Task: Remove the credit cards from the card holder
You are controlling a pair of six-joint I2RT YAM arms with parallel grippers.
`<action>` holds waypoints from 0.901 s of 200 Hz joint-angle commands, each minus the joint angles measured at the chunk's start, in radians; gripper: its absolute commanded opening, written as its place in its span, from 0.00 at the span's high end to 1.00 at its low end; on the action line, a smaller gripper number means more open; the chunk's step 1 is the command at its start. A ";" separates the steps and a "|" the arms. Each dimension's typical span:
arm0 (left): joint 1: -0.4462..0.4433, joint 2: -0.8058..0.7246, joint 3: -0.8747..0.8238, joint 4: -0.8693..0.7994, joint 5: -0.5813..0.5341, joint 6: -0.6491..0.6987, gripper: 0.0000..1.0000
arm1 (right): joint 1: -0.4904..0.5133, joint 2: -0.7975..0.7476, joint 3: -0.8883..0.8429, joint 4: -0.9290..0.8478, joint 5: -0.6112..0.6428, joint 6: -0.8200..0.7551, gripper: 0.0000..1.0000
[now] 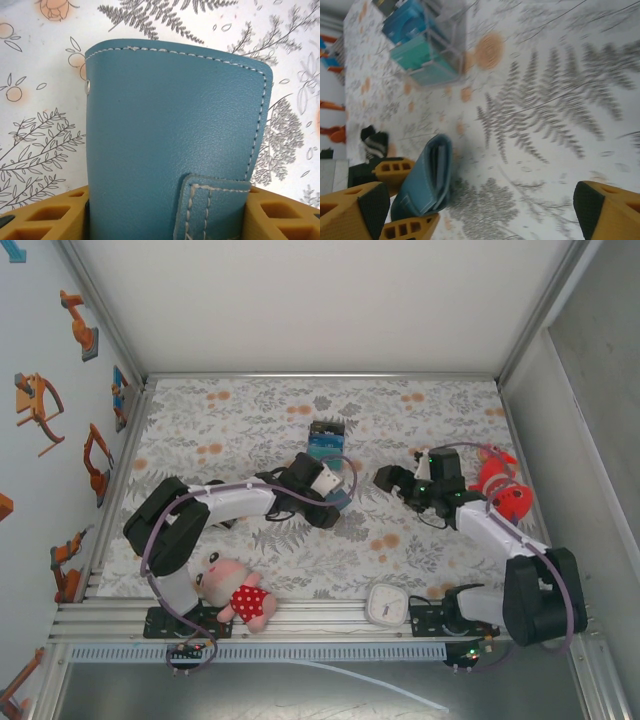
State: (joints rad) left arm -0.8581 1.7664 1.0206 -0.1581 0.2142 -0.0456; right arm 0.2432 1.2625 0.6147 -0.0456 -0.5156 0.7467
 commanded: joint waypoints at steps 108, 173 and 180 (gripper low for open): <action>-0.004 -0.046 -0.005 0.101 0.061 -0.068 0.47 | 0.208 0.318 0.001 0.473 -0.125 0.297 0.38; -0.029 -0.084 -0.010 0.129 0.006 -0.032 0.29 | 0.225 0.331 0.008 0.497 -0.126 0.363 0.92; -0.031 -0.102 -0.021 0.137 -0.009 -0.026 0.25 | 0.225 0.323 0.003 0.504 -0.121 0.371 0.93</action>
State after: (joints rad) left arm -0.8707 1.7485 1.0138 -0.0822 0.2169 -0.0967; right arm 0.4606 1.5951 0.6090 0.4240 -0.6361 1.0817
